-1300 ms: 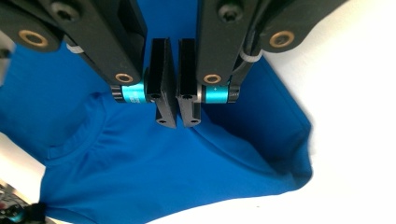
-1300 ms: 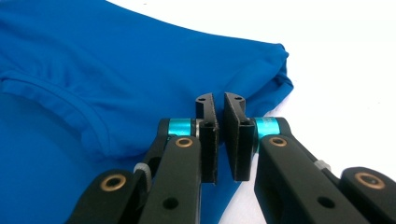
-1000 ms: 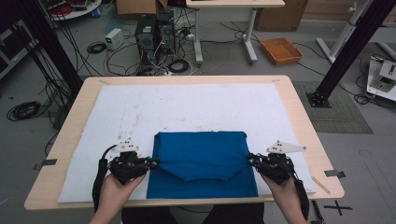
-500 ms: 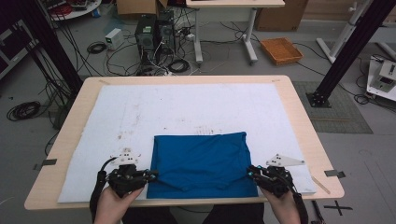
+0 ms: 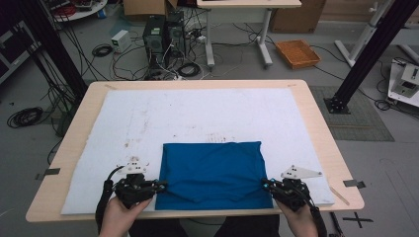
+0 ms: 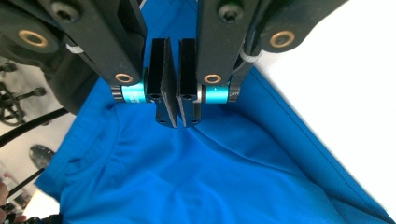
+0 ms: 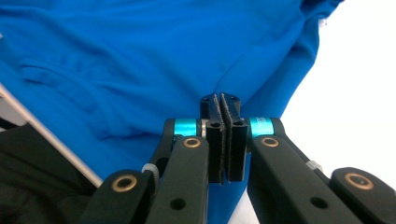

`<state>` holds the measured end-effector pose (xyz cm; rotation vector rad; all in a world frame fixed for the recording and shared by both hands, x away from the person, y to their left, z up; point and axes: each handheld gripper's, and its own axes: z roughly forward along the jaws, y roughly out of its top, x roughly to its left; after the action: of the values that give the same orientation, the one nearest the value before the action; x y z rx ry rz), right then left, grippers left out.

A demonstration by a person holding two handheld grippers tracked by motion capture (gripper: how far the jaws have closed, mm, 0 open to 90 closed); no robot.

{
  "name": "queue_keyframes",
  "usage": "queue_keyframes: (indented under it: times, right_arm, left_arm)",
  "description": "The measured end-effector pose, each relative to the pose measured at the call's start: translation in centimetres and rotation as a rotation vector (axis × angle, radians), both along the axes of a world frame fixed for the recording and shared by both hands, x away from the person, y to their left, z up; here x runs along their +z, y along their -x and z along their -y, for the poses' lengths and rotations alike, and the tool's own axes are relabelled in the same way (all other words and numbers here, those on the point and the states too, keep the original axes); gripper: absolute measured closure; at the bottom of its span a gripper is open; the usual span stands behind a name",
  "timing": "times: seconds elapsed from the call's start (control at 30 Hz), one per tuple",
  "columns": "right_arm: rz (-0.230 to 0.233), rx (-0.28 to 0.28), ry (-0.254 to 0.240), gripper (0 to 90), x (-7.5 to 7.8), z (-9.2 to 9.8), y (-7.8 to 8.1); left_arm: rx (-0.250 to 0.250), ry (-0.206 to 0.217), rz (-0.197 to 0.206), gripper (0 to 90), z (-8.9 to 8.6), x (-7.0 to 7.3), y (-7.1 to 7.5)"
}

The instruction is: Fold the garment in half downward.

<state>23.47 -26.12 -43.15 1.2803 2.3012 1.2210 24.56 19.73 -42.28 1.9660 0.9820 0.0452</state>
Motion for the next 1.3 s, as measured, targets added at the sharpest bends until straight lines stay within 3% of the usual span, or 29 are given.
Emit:
queue_keyframes:
  times: [0.27, 0.33, 0.43, 0.57, 0.7, 0.87, 0.93, 0.97, 1.07, 1.17, 1.27, 1.3]
  right_arm:
    - [-0.02, 0.028, -0.017, 89.4, 0.3, 0.4, 2.1]
    - [-0.027, 0.025, -0.023, 89.4, 0.2, 0.5, 2.4]
    - [-0.022, 0.023, -0.06, 89.4, 0.5, 0.7, 2.6]
    - [-0.022, 0.023, -0.096, 89.4, 1.1, 1.0, 2.6]
    - [-0.034, 0.019, -0.095, 89.4, 0.5, 1.2, 2.5]
    - [-0.041, 0.017, -0.031, 88.7, -0.7, 1.0, 2.2]
    - [-0.037, 0.021, -0.012, 87.5, -0.8, 0.9, 2.1]
    - [-0.021, 0.015, 0.002, 80.4, -0.8, 0.8, 2.0]
    - [0.031, -0.005, -0.011, 76.7, 0.1, 1.3, 1.5]
    - [0.078, -0.05, -0.008, 75.0, 1.1, 1.8, -0.3]
    - [0.083, -0.087, -0.02, 73.6, 1.3, 1.9, -3.4]
    - [0.069, -0.097, -0.028, 73.4, 1.2, 1.8, -4.6]
  left_arm:
    - [-0.021, 0.006, -0.027, 86.1, -0.2, 0.0, 0.6]
    - [-0.024, 0.034, -0.043, 86.1, -0.2, -0.1, 0.7]
    - [-0.027, 0.11, -0.073, 86.0, -0.6, 0.1, 0.6]
    - [-0.027, 0.156, -0.089, 86.0, -1.2, 0.2, 0.4]
    - [-0.019, 0.132, -0.094, 86.0, -1.4, -0.4, 0.5]
    - [-0.012, 0.036, -0.098, 84.8, -0.8, -1.8, 0.2]
    - [-0.005, 0.013, -0.091, 81.0, -0.7, -1.9, 0.2]
    - [0.001, 0.012, -0.083, 70.4, -0.6, -1.8, 0.2]
    - [0.04, -0.025, -0.016, 60.5, -0.6, -0.8, -0.2]
    - [0.083, -0.051, 0.063, 58.8, -0.6, 0.3, -1.7]
    - [0.14, -0.055, 0.092, 58.1, -0.5, 0.6, -4.4]
    - [0.155, -0.053, 0.084, 57.9, -0.5, 0.4, -5.5]
